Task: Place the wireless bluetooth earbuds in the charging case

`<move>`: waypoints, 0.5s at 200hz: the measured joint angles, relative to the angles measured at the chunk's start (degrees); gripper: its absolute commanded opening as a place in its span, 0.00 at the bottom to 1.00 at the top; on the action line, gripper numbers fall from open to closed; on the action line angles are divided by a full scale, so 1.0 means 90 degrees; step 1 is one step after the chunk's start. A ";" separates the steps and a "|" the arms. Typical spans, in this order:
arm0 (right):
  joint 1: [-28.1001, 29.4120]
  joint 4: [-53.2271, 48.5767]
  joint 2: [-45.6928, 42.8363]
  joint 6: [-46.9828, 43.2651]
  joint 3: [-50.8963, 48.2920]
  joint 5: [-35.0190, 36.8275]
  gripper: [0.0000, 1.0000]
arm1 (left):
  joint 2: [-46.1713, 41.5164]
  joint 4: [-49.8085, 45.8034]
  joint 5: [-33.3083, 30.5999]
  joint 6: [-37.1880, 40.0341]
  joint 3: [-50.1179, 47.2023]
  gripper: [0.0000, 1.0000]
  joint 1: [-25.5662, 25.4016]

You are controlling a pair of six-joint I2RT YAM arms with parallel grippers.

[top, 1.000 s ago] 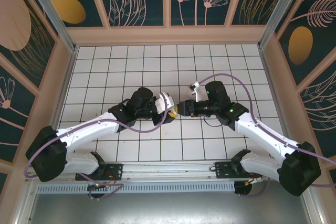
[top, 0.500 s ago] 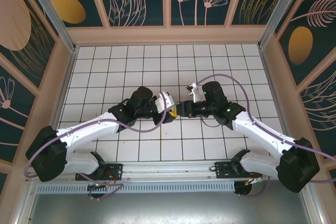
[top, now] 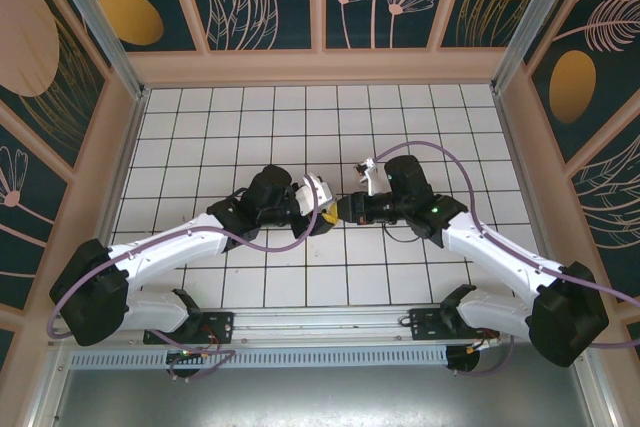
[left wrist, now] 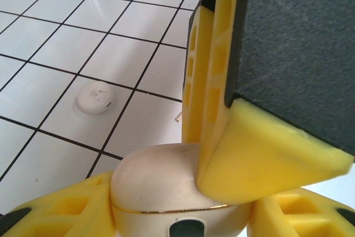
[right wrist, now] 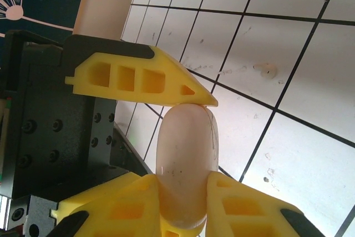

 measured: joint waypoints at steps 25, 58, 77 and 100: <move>0.0022 0.0015 -0.0005 -0.0019 0.0000 0.0053 0.17 | 0.0017 0.0002 0.0010 -0.0063 0.0002 0.62 0.0000; 0.0036 -0.0002 -0.0027 -0.0039 0.0000 0.0216 0.17 | 0.0053 0.0083 0.0044 -0.0148 0.0070 0.69 -0.0002; 0.0039 0.0000 -0.0051 -0.0046 0.0000 0.0274 0.16 | 0.0058 0.0092 0.0058 -0.0182 0.0126 0.73 -0.0002; 0.0039 0.0002 -0.0063 -0.0112 0.0000 0.0386 0.16 | 0.0073 0.0092 0.0078 -0.0189 0.0202 0.74 -0.0002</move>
